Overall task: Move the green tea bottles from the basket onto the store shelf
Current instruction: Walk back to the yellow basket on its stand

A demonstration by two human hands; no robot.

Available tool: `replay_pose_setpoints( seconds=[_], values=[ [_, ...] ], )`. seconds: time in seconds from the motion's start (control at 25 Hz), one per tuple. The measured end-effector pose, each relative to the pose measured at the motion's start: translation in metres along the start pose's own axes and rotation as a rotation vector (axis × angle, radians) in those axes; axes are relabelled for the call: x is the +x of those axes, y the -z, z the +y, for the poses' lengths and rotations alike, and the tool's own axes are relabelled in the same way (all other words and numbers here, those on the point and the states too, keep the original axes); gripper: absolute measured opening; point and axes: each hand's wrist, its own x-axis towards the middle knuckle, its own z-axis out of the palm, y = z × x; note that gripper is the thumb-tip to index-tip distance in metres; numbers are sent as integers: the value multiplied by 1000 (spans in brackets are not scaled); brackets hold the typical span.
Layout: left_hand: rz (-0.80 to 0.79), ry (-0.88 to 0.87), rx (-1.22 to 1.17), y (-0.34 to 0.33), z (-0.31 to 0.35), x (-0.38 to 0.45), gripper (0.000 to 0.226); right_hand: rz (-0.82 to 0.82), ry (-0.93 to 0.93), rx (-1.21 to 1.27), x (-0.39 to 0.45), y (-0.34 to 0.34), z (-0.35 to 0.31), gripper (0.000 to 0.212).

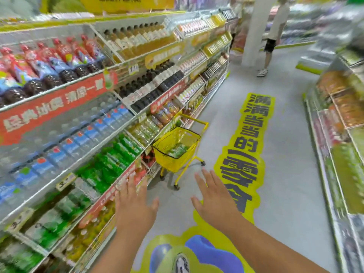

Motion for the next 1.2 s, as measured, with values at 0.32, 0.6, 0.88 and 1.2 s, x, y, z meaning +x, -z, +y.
replay_pose_setpoints(
  seconds=[0.32, 0.6, 0.88, 1.2],
  values=[
    [-11, -237, -86, -26, 93, 193, 77, -41, -205, -15, 124, -21, 96, 74],
    [-58, -319, -44, -38, 173, 308, 79, -87, -287, 9, 217, -25, 181, 76],
    [-75, -217, -49, -76, 266, 409, 79, -189, -182, -97, 349, -78, 321, 78],
    [-65, 104, -93, -109, 320, 495, 80, -269, 71, -3, 485, -97, 399, 76]
  ],
)
